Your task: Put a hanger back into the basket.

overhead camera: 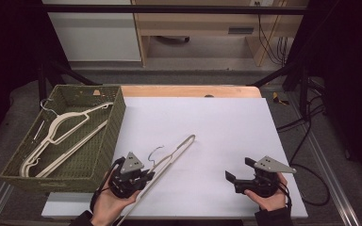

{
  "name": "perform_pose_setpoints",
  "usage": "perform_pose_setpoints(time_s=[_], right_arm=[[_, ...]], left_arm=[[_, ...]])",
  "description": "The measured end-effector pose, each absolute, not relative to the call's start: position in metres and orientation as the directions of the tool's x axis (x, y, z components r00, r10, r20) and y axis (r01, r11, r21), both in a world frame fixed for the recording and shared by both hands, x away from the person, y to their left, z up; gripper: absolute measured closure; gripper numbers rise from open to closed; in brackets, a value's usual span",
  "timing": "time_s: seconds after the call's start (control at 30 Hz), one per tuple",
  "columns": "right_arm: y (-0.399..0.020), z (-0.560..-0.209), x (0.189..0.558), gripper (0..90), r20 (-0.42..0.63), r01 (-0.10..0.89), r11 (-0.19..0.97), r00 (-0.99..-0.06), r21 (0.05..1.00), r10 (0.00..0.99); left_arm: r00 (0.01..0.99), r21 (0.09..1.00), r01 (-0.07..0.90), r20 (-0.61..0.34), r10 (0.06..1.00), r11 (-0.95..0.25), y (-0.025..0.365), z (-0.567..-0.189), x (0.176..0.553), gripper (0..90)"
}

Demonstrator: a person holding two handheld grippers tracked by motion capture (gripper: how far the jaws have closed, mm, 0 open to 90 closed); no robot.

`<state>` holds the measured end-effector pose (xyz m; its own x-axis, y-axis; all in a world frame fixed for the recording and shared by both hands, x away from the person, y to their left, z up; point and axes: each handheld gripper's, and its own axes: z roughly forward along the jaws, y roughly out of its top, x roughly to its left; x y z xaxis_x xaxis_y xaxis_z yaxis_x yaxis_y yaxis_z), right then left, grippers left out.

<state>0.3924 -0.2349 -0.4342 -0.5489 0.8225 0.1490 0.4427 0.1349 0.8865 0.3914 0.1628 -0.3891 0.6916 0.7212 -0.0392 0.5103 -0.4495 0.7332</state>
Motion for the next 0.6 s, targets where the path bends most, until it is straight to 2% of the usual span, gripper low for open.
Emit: perform_pose_setpoints(time_s=[0.07,0.3,0.6], right_arm=[[-0.235,-0.434,0.392,7.9,0.148,0.443,0.137,-0.549,0.886,0.823],[-0.237,-0.434,0.392,7.4,0.145,0.439,0.136,-0.548,0.888,0.824],[-0.241,-0.432,0.392,5.1,0.139,0.435,0.138,-0.547,0.89,0.826]], left_arm=[[0.698,0.737,0.524,-0.085,0.711,-0.428,0.168,-0.389,0.395,85.4],[0.693,0.765,0.499,-0.071,0.717,-0.407,0.175,-0.379,0.392,85.5],[0.71,0.841,0.429,-0.09,0.698,-0.328,0.203,-0.34,0.385,85.6]])
